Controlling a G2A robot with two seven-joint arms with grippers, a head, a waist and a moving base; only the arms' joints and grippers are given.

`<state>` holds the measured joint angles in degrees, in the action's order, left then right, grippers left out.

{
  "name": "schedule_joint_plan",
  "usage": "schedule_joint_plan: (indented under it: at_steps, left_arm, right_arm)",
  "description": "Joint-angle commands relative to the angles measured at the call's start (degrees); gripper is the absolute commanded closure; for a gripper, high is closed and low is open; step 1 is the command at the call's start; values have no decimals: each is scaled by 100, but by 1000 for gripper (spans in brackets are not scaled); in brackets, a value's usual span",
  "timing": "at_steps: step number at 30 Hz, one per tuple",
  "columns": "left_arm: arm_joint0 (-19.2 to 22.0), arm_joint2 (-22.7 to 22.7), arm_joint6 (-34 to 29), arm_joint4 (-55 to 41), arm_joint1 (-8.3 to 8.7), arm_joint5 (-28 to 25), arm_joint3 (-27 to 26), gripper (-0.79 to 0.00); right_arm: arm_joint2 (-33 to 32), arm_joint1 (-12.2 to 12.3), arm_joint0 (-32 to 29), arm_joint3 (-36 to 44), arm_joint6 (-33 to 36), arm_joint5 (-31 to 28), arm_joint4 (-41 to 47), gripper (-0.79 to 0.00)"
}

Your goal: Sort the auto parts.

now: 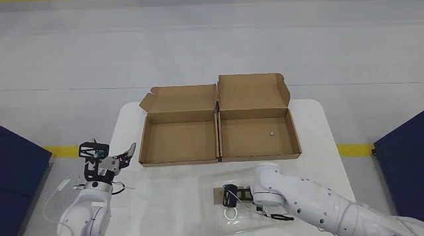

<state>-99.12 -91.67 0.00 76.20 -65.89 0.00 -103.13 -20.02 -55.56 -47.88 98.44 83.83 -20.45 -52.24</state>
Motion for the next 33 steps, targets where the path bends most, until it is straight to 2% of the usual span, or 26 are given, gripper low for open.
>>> schedule_joint_plan:
  at_steps: [1,2,3,4,5,11,16,22,33]
  left_arm:
    - [0,0,0,0,0,0,0,-785]
    - [0,0,0,0,0,0,0,-785]
    - [0,0,0,0,0,0,0,-785]
    - [0,0,0,0,0,0,0,-785]
    - [0,0,0,0,0,0,0,-785]
    - [0,0,0,0,0,0,0,-785]
    - [0,0,0,0,0,0,0,-785]
    - [0,0,0,0,0,0,0,-785]
    - [0,0,0,0,0,0,0,-785]
  right_arm:
    - [27,-2,11,-38,-36,-36,36,0]
    - [38,-4,22,-64,-47,-46,52,0]
    - [54,-8,33,-80,-55,-55,63,-55]
    - [65,-12,45,-95,-71,-71,90,-209]
    - [78,-17,59,-116,-85,-84,106,-268]
    - [201,-59,162,-228,-116,-116,144,-225]
    - [303,-100,254,-273,-104,-104,147,-259]
    - [343,-145,310,-228,-65,-65,82,-348]
    - [359,-244,310,-336,-149,-141,15,-339]
